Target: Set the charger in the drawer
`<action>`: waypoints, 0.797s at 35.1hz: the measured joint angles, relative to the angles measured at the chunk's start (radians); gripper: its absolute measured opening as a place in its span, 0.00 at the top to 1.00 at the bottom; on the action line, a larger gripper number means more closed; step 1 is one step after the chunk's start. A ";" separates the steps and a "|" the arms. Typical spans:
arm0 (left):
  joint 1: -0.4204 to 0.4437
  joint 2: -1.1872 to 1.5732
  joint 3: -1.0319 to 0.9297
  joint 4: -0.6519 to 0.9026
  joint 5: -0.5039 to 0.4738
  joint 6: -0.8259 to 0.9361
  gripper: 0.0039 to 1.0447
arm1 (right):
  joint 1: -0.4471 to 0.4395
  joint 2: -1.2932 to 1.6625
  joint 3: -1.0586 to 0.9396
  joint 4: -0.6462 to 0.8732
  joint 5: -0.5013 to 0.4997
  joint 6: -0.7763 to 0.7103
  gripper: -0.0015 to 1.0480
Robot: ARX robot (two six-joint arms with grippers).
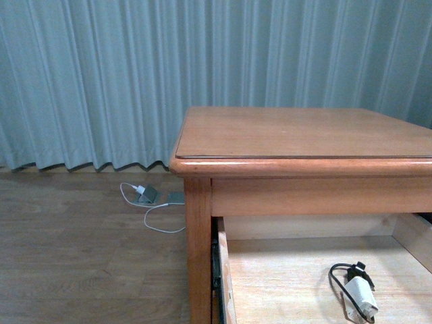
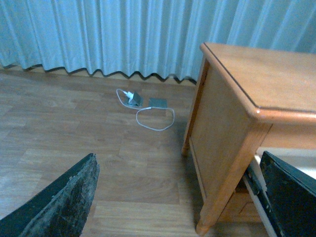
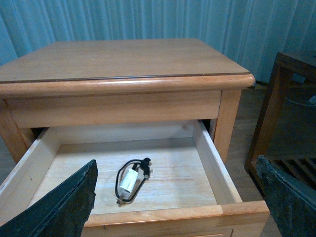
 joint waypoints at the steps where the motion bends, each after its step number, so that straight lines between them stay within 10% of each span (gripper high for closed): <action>1: 0.002 -0.015 0.000 -0.003 -0.002 -0.013 0.06 | 0.000 0.000 0.000 0.000 0.000 0.000 0.09; 4: 0.003 -0.080 -0.035 -0.069 -0.016 -0.048 0.06 | 0.000 0.000 0.000 0.000 0.000 0.000 0.09; 23: 0.300 -0.259 -0.210 -0.029 0.338 0.086 0.97 | 0.000 0.000 0.000 0.000 0.000 0.000 0.09; 28: 0.312 -0.387 -0.235 -0.147 0.350 0.088 0.96 | 0.000 0.000 0.000 0.000 0.000 0.000 0.09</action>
